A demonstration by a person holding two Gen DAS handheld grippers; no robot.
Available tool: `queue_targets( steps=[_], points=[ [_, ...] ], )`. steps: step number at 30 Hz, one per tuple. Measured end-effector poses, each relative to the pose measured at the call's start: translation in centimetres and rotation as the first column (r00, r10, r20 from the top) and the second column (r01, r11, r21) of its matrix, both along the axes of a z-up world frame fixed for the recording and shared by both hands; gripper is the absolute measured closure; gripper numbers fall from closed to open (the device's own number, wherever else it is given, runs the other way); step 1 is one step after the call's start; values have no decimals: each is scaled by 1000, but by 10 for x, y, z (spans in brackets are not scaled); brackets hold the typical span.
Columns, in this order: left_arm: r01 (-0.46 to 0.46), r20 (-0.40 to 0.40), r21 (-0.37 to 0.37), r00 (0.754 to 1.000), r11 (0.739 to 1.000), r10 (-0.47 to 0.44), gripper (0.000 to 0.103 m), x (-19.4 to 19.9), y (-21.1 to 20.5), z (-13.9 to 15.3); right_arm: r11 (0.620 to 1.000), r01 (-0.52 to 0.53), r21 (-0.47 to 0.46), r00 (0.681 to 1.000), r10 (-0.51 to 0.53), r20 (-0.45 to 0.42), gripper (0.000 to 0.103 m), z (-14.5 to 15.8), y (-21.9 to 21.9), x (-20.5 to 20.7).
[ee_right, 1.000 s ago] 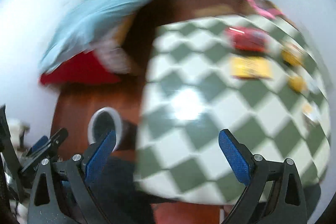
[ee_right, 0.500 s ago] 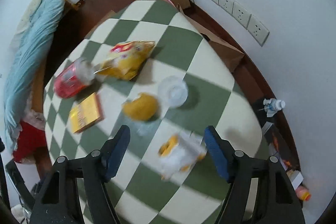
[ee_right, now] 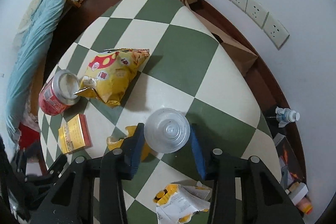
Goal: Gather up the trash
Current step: 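Grasp the yellow cigarette box with the left tool while the right tool grasps the clear plastic lid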
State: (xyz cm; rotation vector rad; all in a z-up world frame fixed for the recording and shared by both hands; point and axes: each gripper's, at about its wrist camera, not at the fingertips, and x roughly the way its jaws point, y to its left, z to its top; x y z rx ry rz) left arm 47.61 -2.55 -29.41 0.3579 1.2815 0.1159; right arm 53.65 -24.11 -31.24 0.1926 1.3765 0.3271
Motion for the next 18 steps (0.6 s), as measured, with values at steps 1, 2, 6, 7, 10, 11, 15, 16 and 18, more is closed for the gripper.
queue_targets(
  steps=[1, 2, 6, 7, 10, 11, 15, 16, 18],
  points=[
    [60, -15, 8, 998, 998, -60, 4, 4, -6, -2, 1000, -1, 0, 1000, 1, 1, 59, 1, -3, -3],
    [119, -41, 11, 992, 993, -118, 5, 9, -12, -5, 1000, -5, -3, 1000, 5, 0, 59, 2, -4, -4],
    [250, -143, -49, 956, 967, -255, 5, 23, -18, -18, 1000, -7, -22, 1000, 7, -13, 59, 4, -13, -4],
    [266, -170, -66, 947, 962, -274, 5, 25, -20, -21, 1000, -7, -27, 1000, 6, -15, 59, 4, -16, -3],
    [284, -206, -106, 931, 953, -300, 5, 31, -20, -26, 999, -9, -36, 1000, 8, -22, 59, 5, -18, -1],
    [281, -214, -125, 929, 951, -303, 7, 33, -18, -26, 999, -11, -37, 1000, 10, -22, 59, 5, -18, 0],
    [254, -243, -223, 921, 941, -306, 26, 37, -10, -24, 999, -12, -30, 1000, 11, -26, 59, 6, -17, 2],
    [252, -246, -223, 920, 942, -304, 28, 37, -6, -25, 999, -13, -29, 1000, 12, -27, 59, 6, -16, 2],
    [245, -250, -233, 920, 941, -302, 30, 36, -8, -24, 999, -19, -31, 999, 18, -30, 59, 5, -13, 2]
  ],
)
